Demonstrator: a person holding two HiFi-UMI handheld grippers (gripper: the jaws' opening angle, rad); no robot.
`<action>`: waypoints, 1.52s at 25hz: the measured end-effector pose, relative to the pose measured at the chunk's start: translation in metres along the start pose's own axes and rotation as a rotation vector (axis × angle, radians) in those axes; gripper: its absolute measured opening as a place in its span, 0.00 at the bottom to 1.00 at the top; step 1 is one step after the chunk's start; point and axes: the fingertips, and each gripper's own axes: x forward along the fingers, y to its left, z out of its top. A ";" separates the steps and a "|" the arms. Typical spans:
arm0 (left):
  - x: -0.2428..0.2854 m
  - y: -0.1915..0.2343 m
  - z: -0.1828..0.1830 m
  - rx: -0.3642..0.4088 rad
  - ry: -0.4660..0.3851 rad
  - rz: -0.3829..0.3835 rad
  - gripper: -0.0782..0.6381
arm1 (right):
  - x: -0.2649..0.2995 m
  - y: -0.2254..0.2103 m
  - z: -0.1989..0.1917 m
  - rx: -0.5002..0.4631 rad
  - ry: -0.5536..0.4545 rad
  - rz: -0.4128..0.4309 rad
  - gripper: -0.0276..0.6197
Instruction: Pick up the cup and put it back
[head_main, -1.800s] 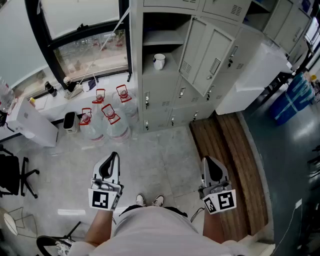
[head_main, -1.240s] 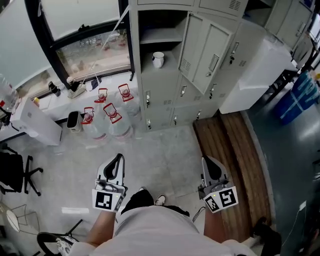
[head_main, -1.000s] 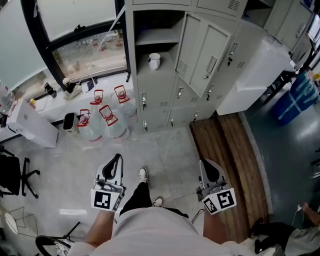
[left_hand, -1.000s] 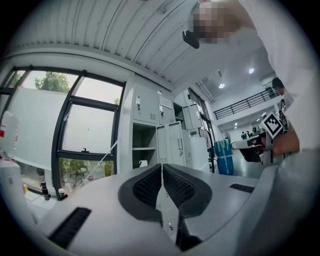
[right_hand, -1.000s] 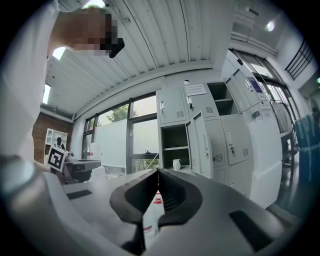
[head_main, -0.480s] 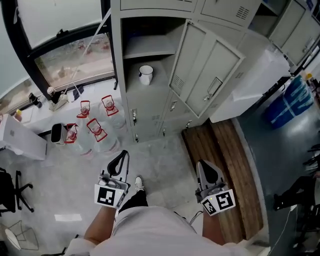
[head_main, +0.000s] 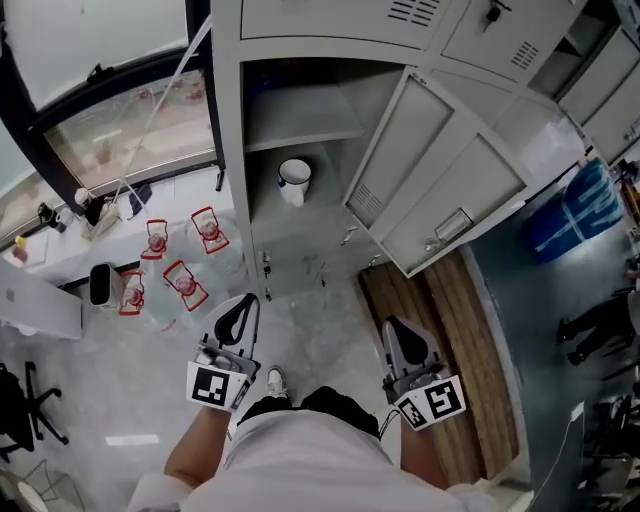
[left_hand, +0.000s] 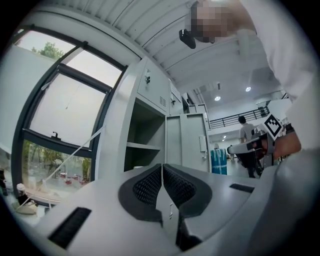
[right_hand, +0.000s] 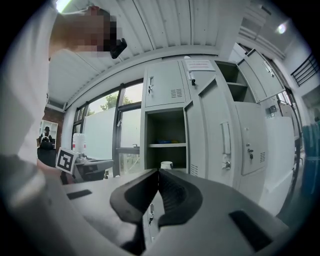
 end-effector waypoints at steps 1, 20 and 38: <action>0.006 -0.001 -0.002 -0.006 0.003 -0.008 0.15 | 0.005 -0.004 -0.002 0.004 0.007 -0.001 0.07; 0.081 0.013 -0.004 0.055 0.029 0.119 0.15 | 0.100 -0.053 0.012 -0.001 -0.054 0.243 0.07; 0.176 0.035 -0.044 -0.012 0.084 0.091 0.26 | 0.113 -0.079 0.002 0.005 -0.008 0.264 0.07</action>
